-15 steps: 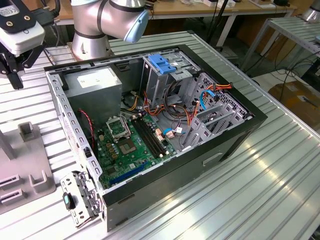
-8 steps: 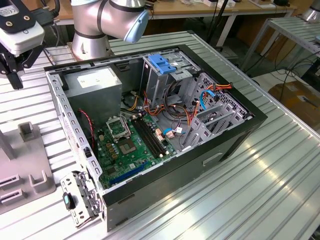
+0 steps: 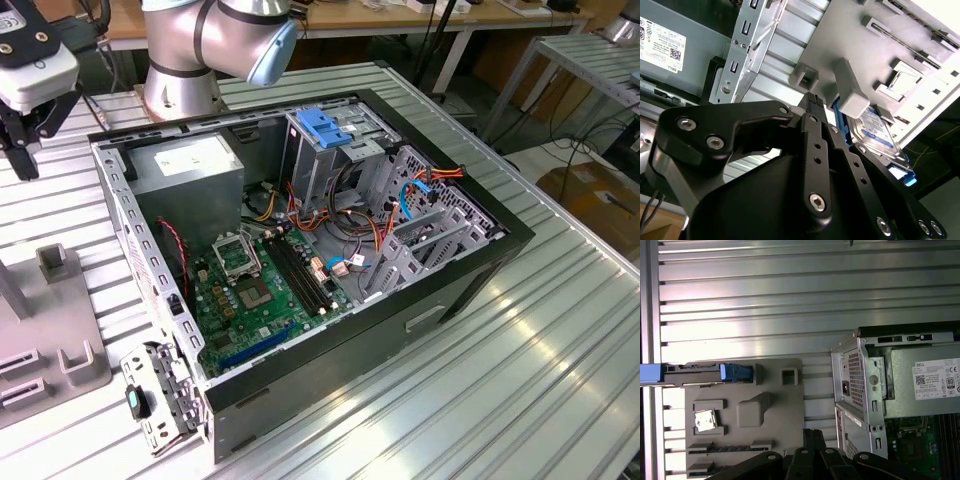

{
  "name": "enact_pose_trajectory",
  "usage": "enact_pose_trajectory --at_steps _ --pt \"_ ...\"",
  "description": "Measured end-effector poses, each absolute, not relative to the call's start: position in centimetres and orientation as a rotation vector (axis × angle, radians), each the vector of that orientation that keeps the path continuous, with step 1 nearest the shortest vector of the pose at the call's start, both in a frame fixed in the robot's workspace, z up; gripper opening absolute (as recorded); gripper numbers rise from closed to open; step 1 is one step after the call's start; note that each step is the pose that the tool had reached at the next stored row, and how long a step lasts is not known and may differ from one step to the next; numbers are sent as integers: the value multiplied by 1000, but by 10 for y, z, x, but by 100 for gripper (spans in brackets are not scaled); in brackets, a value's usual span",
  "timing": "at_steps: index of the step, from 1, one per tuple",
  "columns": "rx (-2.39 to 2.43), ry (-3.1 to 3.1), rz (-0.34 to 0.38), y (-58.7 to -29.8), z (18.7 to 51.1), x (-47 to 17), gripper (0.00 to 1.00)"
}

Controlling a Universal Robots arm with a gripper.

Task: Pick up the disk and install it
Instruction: 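Reach for the disk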

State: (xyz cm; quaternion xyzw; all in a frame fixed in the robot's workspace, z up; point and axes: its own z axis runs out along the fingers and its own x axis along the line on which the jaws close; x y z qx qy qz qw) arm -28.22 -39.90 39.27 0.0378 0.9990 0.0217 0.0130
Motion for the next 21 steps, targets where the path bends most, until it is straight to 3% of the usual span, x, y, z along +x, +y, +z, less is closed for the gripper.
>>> enact_pose_trajectory --at_steps 21 --pt "118 3112 68 -399 392 -304 11"
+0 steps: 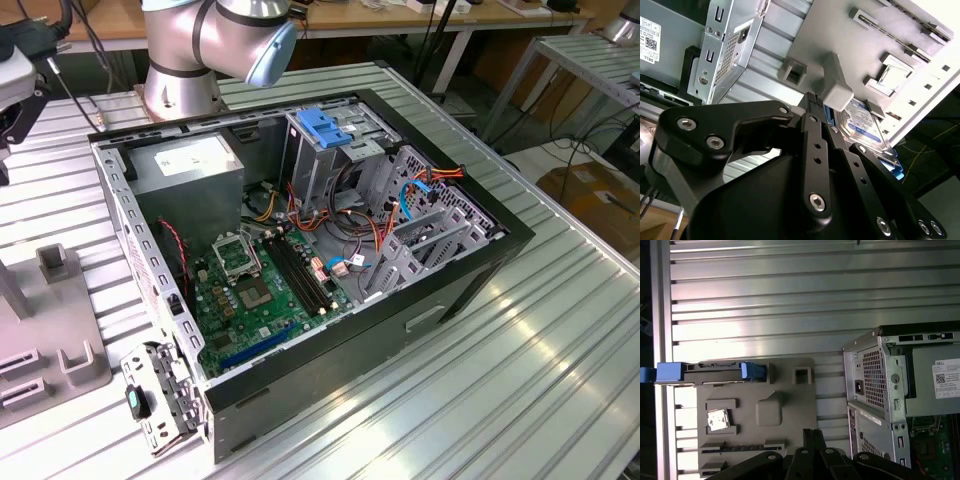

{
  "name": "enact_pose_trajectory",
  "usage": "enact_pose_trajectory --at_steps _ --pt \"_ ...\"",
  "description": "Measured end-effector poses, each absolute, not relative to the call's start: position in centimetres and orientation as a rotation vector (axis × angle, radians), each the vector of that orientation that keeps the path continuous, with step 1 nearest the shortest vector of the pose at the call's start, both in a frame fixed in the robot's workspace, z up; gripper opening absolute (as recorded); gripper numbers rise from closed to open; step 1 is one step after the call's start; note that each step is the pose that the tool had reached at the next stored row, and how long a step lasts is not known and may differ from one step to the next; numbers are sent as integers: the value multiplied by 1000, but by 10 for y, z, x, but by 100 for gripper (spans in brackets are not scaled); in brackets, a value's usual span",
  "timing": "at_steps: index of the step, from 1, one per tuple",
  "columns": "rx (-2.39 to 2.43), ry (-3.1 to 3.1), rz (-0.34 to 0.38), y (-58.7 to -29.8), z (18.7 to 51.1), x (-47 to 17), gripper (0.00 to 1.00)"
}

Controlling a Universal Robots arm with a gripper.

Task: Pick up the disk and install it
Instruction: 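Reach for the disk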

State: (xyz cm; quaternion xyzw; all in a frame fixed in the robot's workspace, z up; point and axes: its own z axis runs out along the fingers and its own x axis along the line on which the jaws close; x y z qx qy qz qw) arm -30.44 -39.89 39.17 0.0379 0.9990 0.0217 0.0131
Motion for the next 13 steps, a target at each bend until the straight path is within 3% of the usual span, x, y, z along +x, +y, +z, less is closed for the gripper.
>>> enact_pose_trajectory --at_steps 13 --pt "118 3112 68 -386 391 -306 11"
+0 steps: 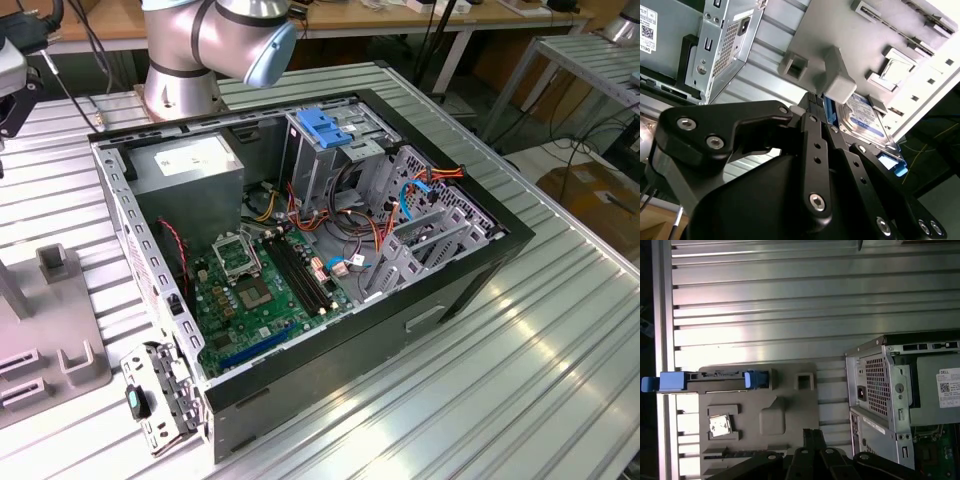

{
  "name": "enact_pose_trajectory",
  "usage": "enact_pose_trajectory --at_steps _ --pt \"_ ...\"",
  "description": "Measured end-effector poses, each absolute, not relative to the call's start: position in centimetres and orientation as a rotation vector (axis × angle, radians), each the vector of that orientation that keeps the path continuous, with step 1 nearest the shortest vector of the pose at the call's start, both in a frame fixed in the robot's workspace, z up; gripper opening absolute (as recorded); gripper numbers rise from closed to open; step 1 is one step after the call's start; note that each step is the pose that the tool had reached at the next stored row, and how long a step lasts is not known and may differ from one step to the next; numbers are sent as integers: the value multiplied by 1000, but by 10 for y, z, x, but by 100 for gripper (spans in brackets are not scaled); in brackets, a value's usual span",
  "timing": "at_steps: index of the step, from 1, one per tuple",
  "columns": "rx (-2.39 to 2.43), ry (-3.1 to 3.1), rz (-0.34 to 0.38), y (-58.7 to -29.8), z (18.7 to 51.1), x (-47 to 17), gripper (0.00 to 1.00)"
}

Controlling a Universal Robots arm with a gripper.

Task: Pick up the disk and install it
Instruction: 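Reach for the disk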

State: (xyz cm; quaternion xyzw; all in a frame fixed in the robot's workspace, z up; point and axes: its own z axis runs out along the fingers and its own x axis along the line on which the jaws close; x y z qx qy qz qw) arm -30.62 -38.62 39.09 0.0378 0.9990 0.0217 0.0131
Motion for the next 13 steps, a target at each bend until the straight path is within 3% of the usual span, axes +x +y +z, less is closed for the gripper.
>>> enact_pose_trajectory --at_steps 13 --pt "118 3113 68 -372 390 -307 11"
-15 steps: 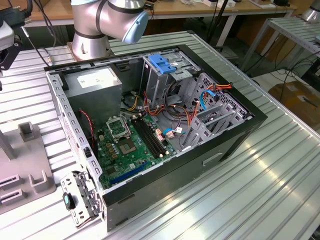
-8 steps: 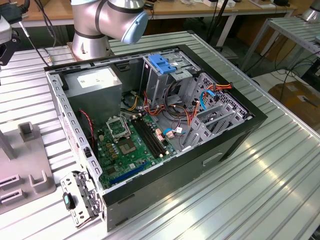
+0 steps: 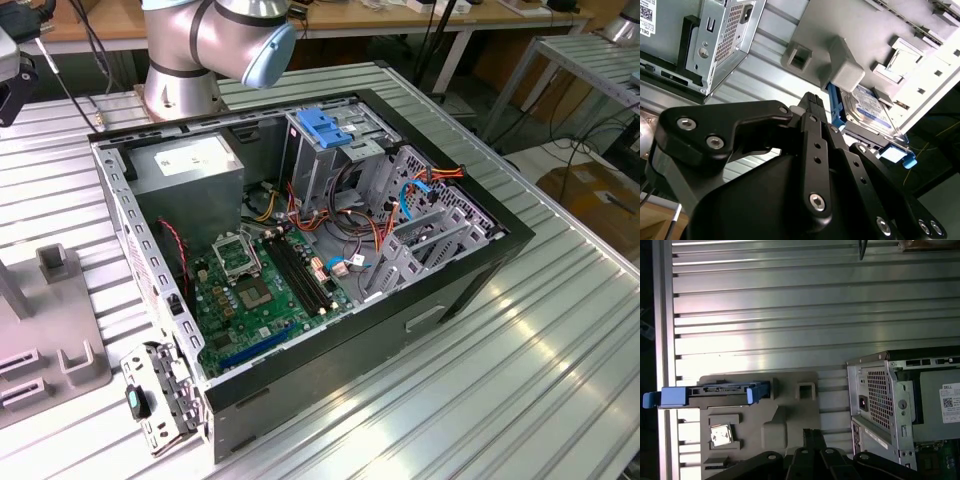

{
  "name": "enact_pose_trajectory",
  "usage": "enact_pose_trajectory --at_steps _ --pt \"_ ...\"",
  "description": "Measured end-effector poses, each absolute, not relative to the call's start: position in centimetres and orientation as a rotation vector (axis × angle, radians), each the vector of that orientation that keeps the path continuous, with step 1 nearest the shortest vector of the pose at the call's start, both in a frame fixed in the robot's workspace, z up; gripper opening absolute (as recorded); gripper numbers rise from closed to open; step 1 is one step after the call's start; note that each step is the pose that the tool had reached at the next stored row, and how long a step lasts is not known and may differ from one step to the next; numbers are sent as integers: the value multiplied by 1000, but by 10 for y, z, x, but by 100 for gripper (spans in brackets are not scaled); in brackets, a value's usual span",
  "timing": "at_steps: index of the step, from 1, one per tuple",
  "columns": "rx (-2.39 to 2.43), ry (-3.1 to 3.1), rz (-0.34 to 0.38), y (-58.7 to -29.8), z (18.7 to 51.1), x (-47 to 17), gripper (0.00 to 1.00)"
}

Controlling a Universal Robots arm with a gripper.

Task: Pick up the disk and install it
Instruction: 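Reach for the disk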

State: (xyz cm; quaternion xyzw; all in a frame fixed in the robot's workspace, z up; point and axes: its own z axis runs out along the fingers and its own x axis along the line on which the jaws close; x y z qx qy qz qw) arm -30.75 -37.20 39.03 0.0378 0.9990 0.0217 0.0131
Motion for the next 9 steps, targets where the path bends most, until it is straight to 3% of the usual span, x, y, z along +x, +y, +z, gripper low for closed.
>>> enact_pose_trajectory --at_steps 9 --pt "118 3113 68 -371 390 -312 11"
